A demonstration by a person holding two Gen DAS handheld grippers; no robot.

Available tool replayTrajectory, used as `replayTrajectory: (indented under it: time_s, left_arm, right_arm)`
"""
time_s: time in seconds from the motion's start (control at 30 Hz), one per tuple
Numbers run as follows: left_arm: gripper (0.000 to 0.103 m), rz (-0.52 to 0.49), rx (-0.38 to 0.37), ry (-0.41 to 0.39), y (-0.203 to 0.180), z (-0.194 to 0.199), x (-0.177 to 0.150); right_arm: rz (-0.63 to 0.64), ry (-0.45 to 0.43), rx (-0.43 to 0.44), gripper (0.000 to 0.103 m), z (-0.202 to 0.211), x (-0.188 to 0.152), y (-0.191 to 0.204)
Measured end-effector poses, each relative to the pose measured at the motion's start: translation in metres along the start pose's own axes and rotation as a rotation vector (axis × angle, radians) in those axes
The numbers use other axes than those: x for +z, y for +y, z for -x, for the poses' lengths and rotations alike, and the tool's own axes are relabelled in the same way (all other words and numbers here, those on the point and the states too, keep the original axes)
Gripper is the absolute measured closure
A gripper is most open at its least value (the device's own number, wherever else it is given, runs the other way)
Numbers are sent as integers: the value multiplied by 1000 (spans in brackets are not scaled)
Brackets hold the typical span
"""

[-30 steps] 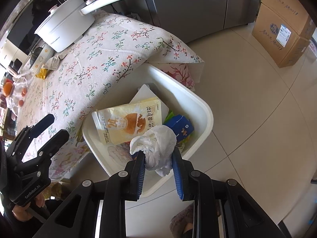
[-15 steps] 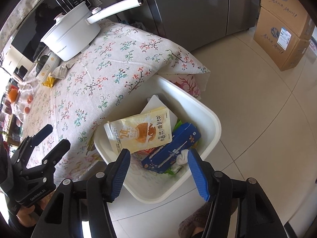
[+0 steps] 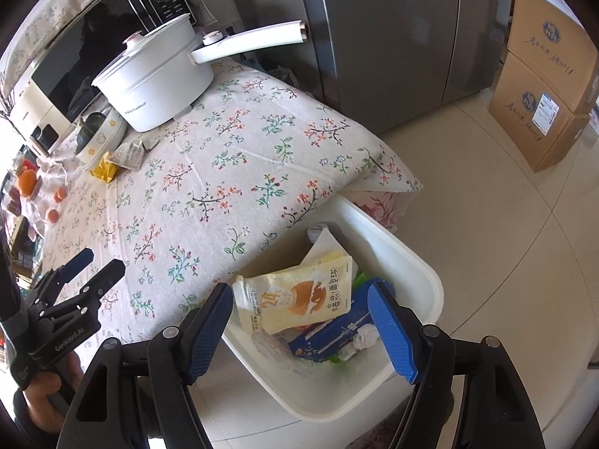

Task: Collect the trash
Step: 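Grasp the yellow wafer bag with the left gripper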

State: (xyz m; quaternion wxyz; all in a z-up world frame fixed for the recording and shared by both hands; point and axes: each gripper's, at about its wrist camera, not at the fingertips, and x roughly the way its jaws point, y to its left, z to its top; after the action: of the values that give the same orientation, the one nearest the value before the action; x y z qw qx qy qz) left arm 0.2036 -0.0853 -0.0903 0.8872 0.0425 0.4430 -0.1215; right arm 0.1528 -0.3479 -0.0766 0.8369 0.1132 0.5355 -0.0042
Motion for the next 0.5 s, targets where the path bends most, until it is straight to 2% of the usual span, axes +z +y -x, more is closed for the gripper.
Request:
replayTrajectory:
  time_s: [0.13, 0.23, 0.33, 0.5]
  left_arm:
    - [18, 53, 88, -25, 55, -11, 16]
    - [18, 111, 116, -36, 98, -19, 26]
    - [18, 178, 107, -62, 136, -28, 37]
    - [18, 313, 45, -111, 180, -54, 53]
  right_arm:
    - [85, -31, 1, 23, -13, 24, 33]
    - [139, -22, 32, 22, -29, 40, 58]
    - [178, -47, 58, 22, -44, 56, 79]
    - [262, -104, 81, 22, -65, 76, 116]
